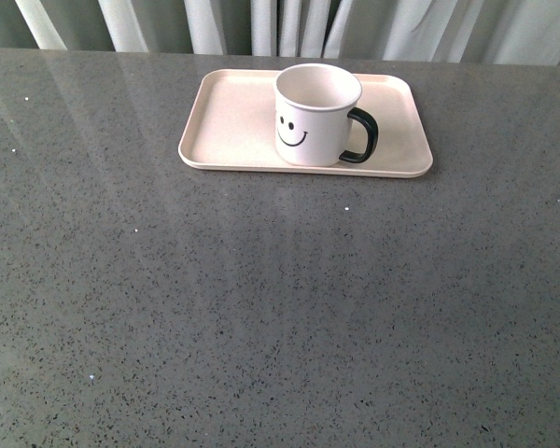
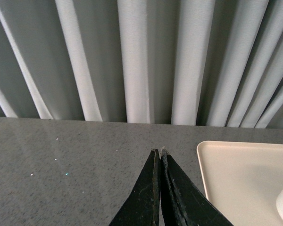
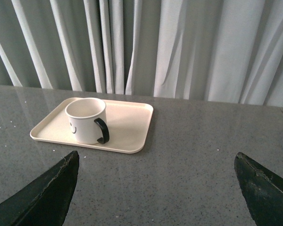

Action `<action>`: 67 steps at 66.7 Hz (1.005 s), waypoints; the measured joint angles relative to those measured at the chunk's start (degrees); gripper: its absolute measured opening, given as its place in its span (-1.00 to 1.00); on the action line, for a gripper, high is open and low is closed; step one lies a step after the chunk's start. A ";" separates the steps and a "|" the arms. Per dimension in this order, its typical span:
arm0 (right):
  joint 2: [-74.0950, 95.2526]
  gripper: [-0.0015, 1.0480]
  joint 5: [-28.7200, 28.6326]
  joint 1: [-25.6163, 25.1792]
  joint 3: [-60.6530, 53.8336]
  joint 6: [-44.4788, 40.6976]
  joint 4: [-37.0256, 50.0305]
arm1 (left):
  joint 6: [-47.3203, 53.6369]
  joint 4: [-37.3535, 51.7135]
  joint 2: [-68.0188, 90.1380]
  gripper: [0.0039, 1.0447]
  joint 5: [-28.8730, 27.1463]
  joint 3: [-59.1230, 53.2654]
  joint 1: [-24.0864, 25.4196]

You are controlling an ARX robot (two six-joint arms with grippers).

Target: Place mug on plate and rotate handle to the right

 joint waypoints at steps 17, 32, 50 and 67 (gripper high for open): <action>0.00 0.82 0.00 0.00 0.00 0.00 0.00 | 0.00 -0.79 -10.32 -0.98 2.16 -9.35 2.01; 0.00 0.82 -0.02 0.00 0.00 0.00 0.00 | 0.00 -1.03 -17.86 -0.98 6.08 -16.81 6.21; 0.00 0.82 0.00 0.00 0.00 -0.02 0.00 | 0.00 -11.61 -31.65 -0.98 6.21 -20.33 6.21; 0.00 0.82 0.00 0.00 0.00 0.00 0.00 | 0.00 -23.30 -45.13 -0.98 6.21 -21.66 6.21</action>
